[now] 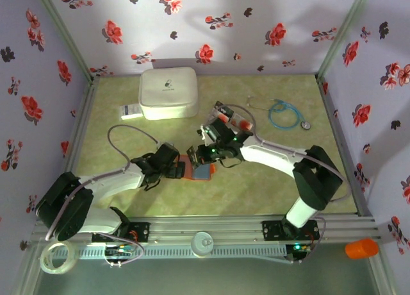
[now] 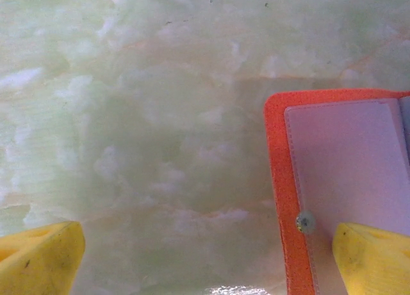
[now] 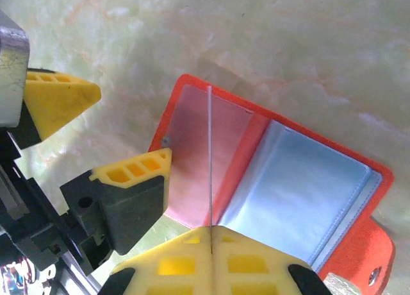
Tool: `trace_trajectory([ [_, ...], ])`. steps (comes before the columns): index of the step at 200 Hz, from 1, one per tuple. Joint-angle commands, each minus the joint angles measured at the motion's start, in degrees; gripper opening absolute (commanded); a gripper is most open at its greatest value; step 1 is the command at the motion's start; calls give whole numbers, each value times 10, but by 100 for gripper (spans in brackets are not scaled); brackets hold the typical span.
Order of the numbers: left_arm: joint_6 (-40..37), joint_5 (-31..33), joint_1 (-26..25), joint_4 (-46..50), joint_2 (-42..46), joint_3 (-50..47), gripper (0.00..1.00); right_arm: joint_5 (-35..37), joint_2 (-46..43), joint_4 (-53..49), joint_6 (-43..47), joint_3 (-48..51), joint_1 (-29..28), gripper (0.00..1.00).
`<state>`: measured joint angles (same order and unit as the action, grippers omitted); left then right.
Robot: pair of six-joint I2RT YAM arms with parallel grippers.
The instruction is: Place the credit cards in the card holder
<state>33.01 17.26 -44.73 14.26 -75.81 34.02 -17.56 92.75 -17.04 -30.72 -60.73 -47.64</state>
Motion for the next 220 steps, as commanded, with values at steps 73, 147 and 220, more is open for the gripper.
trace_trajectory([
  [73, 51, 67, -13, 45, -3, -11, 100, 93, -76, 349, -224, 227, -7, 0],
  [147, 52, 76, -13, 43, -9, -10, 100, 95, -28, 425, -250, 238, -26, 0],
  [220, 48, 76, -12, 41, -18, -6, 100, 115, -5, 471, -256, 261, -31, 0],
])
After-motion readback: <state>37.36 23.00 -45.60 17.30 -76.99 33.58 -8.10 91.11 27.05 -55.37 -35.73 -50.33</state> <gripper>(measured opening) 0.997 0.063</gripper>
